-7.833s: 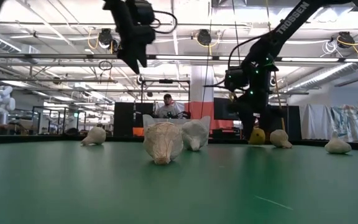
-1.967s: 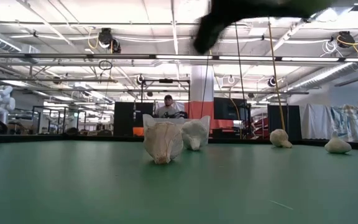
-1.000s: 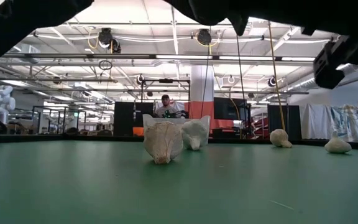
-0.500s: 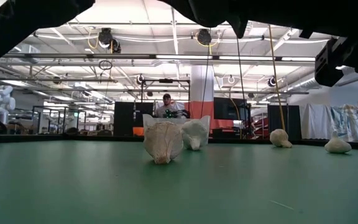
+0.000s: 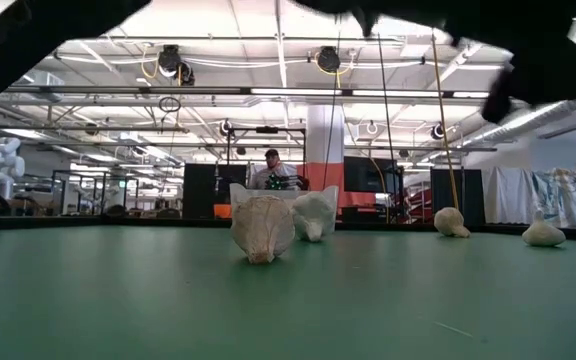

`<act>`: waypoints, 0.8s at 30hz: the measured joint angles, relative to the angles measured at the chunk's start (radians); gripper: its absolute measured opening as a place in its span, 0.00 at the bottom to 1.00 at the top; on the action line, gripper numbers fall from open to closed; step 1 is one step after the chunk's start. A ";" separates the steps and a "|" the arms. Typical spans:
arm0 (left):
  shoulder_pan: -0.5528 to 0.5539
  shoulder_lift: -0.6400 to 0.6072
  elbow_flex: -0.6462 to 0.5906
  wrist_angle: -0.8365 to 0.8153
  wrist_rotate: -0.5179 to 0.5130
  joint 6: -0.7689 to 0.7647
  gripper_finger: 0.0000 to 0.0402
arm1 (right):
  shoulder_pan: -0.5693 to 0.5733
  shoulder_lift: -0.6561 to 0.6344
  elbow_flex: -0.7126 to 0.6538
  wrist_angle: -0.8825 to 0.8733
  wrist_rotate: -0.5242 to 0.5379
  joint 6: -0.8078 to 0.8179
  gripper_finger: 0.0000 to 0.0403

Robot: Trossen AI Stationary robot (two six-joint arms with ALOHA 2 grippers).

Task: Sort produce into baskets
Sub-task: Put the garlic into the white bin

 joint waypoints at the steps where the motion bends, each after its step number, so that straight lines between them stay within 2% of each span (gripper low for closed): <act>1: 0.001 -0.020 0.004 -0.069 0.003 0.027 0.69 | 0.001 0.000 0.000 0.012 0.000 -0.005 0.60; 4: 0.005 -0.078 0.019 -0.316 -0.011 0.098 0.69 | 0.006 0.000 0.000 0.035 0.002 -0.026 0.60; 9: 0.037 -0.181 0.035 -0.744 -0.089 0.111 0.69 | 0.006 0.000 0.000 0.040 0.022 -0.033 0.60; 14: 0.090 -0.265 0.037 -1.047 -0.163 0.074 0.69 | 0.004 0.000 0.000 0.040 0.118 -0.035 0.60; 17: 0.119 -0.297 0.037 -1.222 -0.254 0.041 0.69 | -0.002 0.001 0.000 0.038 0.160 -0.047 0.60; 21: 0.168 -0.307 0.033 -1.381 -0.277 0.029 0.69 | -0.025 0.000 0.000 0.027 0.162 -0.050 0.60; 24: 0.193 -0.306 0.007 -1.344 -0.256 0.142 0.69 | -0.053 0.000 0.000 -0.005 0.162 -0.051 0.60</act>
